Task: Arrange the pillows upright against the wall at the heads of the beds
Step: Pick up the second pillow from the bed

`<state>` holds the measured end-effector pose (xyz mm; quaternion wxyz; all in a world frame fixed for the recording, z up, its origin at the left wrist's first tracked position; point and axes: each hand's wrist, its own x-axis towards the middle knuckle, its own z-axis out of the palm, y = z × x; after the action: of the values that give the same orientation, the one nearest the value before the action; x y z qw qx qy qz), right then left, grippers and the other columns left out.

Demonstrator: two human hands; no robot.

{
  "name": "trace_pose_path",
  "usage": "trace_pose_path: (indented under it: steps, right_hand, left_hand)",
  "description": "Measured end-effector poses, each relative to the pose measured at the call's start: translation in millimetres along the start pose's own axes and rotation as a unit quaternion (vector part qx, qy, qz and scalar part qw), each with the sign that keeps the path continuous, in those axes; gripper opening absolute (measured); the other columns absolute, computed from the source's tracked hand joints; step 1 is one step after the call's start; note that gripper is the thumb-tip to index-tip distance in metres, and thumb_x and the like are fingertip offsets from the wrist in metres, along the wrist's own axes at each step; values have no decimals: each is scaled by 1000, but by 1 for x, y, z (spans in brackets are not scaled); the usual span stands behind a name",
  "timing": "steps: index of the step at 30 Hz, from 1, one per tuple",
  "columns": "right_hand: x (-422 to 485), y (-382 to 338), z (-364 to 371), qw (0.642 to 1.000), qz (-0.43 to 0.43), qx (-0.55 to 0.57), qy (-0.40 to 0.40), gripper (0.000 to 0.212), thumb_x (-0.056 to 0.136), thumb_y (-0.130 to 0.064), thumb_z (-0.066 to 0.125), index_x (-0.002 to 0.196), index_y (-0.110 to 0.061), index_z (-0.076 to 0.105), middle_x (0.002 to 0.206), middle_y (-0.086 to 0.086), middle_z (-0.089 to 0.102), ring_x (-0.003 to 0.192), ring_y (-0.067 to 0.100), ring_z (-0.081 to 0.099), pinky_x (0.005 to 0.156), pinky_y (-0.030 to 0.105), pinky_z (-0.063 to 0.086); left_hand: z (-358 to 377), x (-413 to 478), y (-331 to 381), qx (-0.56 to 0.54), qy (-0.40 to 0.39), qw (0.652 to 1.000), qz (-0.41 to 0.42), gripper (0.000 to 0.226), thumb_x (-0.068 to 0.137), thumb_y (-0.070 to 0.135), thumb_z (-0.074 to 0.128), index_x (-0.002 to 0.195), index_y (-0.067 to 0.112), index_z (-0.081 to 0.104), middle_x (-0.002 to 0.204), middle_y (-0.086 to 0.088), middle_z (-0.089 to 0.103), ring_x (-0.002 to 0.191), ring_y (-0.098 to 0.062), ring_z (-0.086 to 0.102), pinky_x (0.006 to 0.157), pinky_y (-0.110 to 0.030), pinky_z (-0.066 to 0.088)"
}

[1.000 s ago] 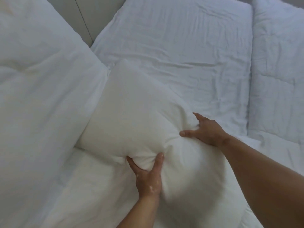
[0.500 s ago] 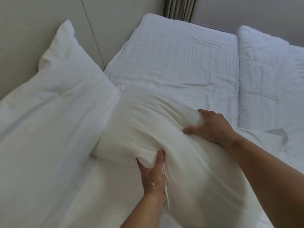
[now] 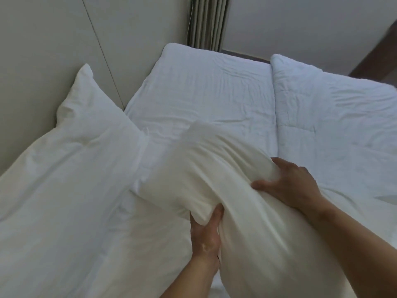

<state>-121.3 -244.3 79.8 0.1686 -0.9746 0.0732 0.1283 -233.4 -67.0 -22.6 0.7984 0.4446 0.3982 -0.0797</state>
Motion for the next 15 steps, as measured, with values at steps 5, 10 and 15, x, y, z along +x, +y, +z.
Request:
trace_pose_path:
  steps: [5, 10, 15]
  right_hand:
    - [-73, 32, 26, 987, 103, 112, 43, 98, 53, -83, 68, 136, -31, 61, 124, -2, 73, 117, 29, 65, 94, 44, 53]
    - [-147, 59, 48, 946, 212, 206, 135, 72, 63, -67, 80, 124, -31, 67, 111, -6, 76, 107, 27, 69, 89, 42, 54]
    - [-226, 88, 49, 893, 278, 271, 226, 54, 68, -58, 84, 113, -30, 71, 100, -11, 76, 97, 22, 71, 87, 41, 55]
  left_hand:
    - [-24, -12, 3, 125, -30, 991, 21, 85, 51, 47, 92, 130, 34, 60, 118, 9, 72, 108, -17, 69, 99, -46, 53]
    - [-30, -20, 3, 248, -107, 961, 63, 81, 56, 35, 94, 129, 28, 61, 116, 8, 72, 105, -16, 69, 98, -44, 54]
    - [-9, -55, -5, 351, -195, 905, 140, 79, 57, 41, 92, 128, 26, 62, 114, 10, 72, 103, -12, 70, 94, -42, 56]
